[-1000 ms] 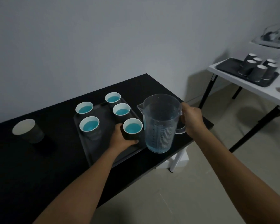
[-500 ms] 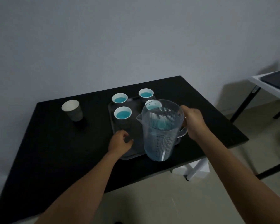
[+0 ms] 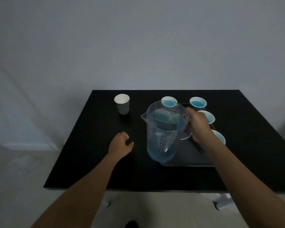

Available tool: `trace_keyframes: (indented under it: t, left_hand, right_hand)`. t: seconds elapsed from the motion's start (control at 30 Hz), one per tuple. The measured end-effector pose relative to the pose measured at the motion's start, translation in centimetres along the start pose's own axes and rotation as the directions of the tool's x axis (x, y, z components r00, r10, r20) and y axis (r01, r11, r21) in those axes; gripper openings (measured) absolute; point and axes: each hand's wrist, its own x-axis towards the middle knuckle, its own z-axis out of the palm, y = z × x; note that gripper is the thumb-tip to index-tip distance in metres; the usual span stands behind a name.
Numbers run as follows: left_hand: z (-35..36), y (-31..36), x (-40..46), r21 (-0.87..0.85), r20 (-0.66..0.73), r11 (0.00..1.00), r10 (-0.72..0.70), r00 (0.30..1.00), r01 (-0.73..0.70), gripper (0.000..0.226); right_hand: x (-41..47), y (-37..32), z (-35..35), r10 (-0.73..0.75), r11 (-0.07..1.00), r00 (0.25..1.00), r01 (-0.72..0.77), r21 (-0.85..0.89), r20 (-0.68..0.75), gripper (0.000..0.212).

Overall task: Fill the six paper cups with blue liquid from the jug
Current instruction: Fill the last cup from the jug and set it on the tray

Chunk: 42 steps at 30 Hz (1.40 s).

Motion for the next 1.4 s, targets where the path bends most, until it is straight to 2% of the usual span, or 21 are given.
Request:
trace_keyframes:
  t: [0.13,0.17,0.27,0.37,0.43,0.5,0.63,0.73,0.87,1.03,1.13,1.17,1.27,1.3,1.4]
  left_hand:
    - [-1.7,-2.4,1.4,-0.005,-0.035,1.0,-0.025,0.999,0.025,0.031]
    - [-2.0,-2.8,1.8,-0.005,-0.038,0.999,-0.032,0.999,0.032,0.031]
    - [-3.0,-3.8,3.7,-0.018,-0.062,0.999,-0.051,0.997,0.05,0.028]
    - [-3.7,-4.3,6.5,-0.059,-0.082,0.996,-0.064,0.995,0.06,0.029]
    - [-4.0,-4.0,8.1,-0.115,-0.081,0.991,-0.084,0.993,0.074,0.04]
    - [-4.3,-3.6,10.1,-0.193,-0.068,0.976,-0.117,0.991,0.102,0.064]
    - [-4.6,-2.6,13.8,-0.293,-0.045,0.951,-0.119,0.992,0.101,0.1]
    - [-4.6,-1.9,16.0,-0.323,-0.055,0.942,-0.111,0.992,0.088,0.118]
    - [-4.6,-0.7,18.4,-0.342,-0.072,0.935,-0.125,0.989,0.093,0.128]
    - [-4.2,0.5,20.4,-0.313,-0.06,0.947,-0.103,0.993,0.08,0.115]
    - [-3.9,0.6,20.8,-0.318,-0.096,0.944,-0.123,0.988,0.087,0.102]
    - [-3.9,0.7,20.7,-0.325,-0.112,0.942,-0.124,0.986,0.082,0.097]
    - [-4.0,0.5,20.1,-0.327,-0.149,0.942,-0.134,0.98,0.079,0.084]
    - [-4.1,0.3,19.7,-0.338,-0.16,0.938,-0.139,0.977,0.078,0.084]
    - [-4.3,-0.5,18.5,-0.373,-0.2,0.927,-0.123,0.972,0.04,0.084]
  right_hand:
    - [1.2,-0.5,3.2,0.001,1.0,0.999,-0.001,-0.003,0.037,0.018]
    - [1.5,-0.6,3.8,0.012,1.0,0.999,-0.012,0.008,0.038,0.022]
    - [2.7,-0.7,5.7,0.068,0.997,0.997,-0.07,0.041,0.034,0.053]
    - [3.9,-0.6,7.4,0.091,0.994,0.996,-0.091,0.064,0.014,0.054]
    - [4.2,-0.7,8.2,0.102,0.992,0.995,-0.101,0.079,-0.002,0.054]
    - [4.9,-0.8,9.1,0.107,0.99,0.994,-0.106,0.091,-0.007,0.053]
    - [6.3,-0.5,10.0,0.117,0.989,0.993,-0.114,0.098,-0.025,0.033]
    - [7.6,0.0,10.4,0.139,0.986,0.99,-0.135,0.096,-0.035,0.027]
    - [8.7,0.4,10.8,0.152,0.987,0.986,-0.147,0.07,-0.065,0.037]
    - [9.4,0.5,11.2,0.145,0.986,0.986,-0.138,0.09,-0.079,0.034]
    - [9.7,0.5,11.0,0.12,0.988,0.991,-0.113,0.104,-0.063,0.014]
    - [9.8,0.5,11.0,0.114,0.988,0.992,-0.106,0.113,-0.063,0.013]
    - [9.6,0.4,10.9,0.109,0.986,0.992,-0.1,0.137,-0.059,0.035]
    - [9.5,0.4,10.9,0.111,0.984,0.992,-0.102,0.147,-0.057,0.036]
    - [9.0,0.2,10.7,0.114,0.981,0.993,-0.109,0.161,-0.027,0.023]
